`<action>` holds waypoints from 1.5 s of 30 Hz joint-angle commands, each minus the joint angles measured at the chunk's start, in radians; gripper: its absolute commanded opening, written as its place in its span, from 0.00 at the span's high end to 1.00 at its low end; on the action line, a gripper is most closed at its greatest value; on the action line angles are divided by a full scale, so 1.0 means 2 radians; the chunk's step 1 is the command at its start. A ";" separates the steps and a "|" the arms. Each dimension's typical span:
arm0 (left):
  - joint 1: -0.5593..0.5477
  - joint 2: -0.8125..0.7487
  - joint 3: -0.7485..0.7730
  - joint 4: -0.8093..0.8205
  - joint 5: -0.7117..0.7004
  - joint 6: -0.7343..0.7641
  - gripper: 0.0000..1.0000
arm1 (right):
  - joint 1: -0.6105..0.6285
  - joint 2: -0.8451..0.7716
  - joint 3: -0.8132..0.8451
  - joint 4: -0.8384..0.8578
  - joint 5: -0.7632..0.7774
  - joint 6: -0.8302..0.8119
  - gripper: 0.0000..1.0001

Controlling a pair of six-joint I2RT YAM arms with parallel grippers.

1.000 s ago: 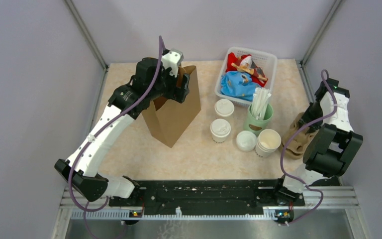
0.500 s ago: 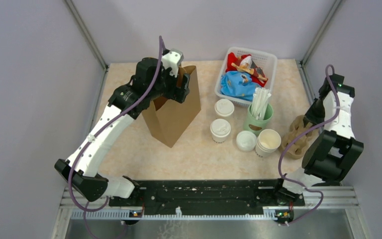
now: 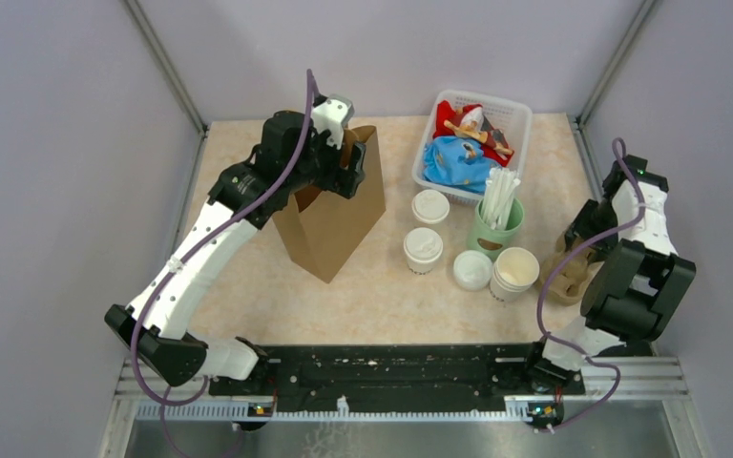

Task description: Pack the takeout coffee

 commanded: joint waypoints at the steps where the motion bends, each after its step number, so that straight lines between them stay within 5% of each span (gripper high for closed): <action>1: -0.003 0.004 0.009 0.013 0.005 0.007 0.07 | 0.003 0.006 -0.003 0.017 0.000 -0.007 0.45; 35: -0.002 0.002 0.001 0.015 -0.002 0.007 0.07 | 0.003 0.032 -0.014 0.029 0.019 -0.004 0.53; 45: -0.002 0.003 0.002 0.015 0.001 0.007 0.07 | 0.003 0.019 0.003 0.012 0.018 -0.001 0.70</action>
